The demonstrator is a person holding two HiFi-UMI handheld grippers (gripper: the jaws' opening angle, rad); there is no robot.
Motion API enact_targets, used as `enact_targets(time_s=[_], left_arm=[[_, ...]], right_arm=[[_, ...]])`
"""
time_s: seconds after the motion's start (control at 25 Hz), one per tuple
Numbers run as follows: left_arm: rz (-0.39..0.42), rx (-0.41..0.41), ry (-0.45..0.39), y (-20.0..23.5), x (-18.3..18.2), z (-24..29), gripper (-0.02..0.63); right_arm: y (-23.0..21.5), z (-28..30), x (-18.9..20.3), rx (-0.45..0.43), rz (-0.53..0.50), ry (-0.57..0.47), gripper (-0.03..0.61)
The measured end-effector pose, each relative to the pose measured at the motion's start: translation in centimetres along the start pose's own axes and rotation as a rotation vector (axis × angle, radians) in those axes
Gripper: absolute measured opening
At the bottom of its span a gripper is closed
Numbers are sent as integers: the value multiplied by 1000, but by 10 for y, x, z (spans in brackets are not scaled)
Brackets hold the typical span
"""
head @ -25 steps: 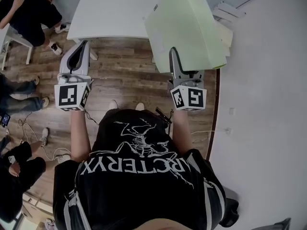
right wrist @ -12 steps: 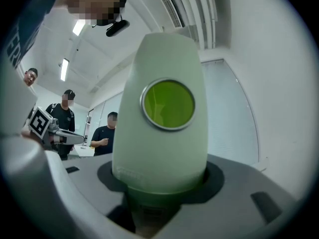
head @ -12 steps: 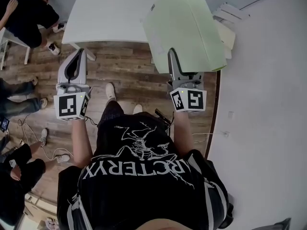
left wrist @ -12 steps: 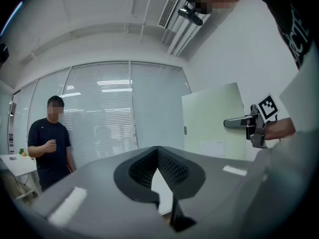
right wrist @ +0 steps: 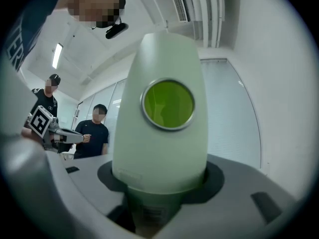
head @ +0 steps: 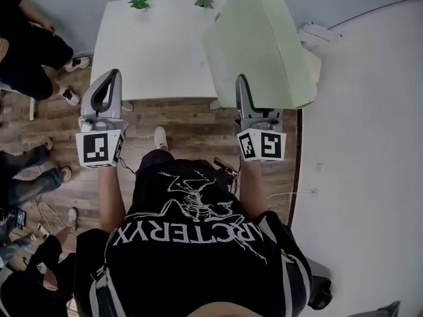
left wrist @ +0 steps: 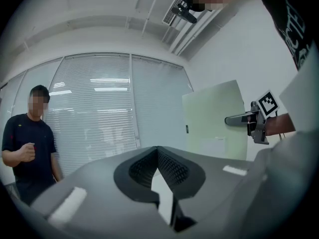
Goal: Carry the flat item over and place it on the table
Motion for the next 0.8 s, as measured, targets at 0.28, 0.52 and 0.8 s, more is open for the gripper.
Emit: enact_targets(time_s=[0.28,0.52,0.8], left_arm=[[-8,24,4,63,1,42,6],[-43,43,21,69,8,66,6],[-28,11,35,52,11,84,6]], right_arm=[[12,60,3,57,4,17,258],[10,86,7,49,4,34,258],[-5,113,31,-9,14,34,258]])
Point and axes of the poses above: the fingertips, and each gripper's own axes: z forward along the fingers, y to its left, x out of its underside, the point moved 2 cm from there along -z, backward along the fingers, and after that the axes turned 8 degrees about -z, right-handed, at the moved point
